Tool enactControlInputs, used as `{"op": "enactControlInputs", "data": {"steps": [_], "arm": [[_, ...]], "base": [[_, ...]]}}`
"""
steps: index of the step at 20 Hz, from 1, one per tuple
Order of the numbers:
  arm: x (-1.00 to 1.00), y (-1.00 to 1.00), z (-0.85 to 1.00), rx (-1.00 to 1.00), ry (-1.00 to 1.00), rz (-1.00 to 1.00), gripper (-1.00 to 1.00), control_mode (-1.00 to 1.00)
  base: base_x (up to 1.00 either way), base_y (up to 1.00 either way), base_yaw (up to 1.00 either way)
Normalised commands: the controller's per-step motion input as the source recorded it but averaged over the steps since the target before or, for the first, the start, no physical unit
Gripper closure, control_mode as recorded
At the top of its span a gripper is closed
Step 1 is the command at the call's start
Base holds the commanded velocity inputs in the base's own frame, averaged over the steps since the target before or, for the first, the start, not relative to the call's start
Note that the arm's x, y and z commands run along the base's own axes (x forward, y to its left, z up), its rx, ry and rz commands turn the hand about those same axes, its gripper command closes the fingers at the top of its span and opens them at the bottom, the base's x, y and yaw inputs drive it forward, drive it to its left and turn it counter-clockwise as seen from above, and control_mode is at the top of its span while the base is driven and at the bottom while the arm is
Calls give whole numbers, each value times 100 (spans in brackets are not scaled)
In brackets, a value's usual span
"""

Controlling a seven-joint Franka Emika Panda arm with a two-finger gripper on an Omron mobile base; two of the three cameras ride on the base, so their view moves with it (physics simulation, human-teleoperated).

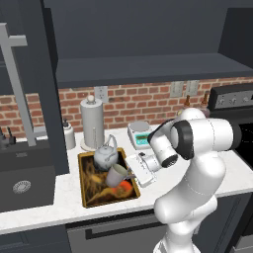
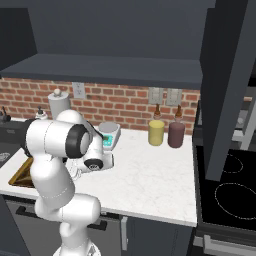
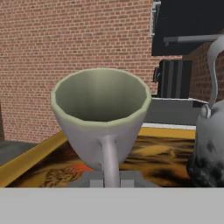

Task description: Pick the kettle from the counter and place it on the tray. Then pick the mug from the cabinet and place it on the tray. Then close the cabinet doors.

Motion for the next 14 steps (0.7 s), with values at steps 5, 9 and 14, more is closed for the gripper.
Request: {"op": "enactControlInputs", "data": {"steps": [5,9,14], "arm": [[-37,0,31,0,-5,-7,100,-100],[-29,0,9,-3,-4,-11,100,-100],[-8,2,0,-10,4,-13,100,-100]], "base": [[0,0,0],[0,0,0],[0,0,0]]}}
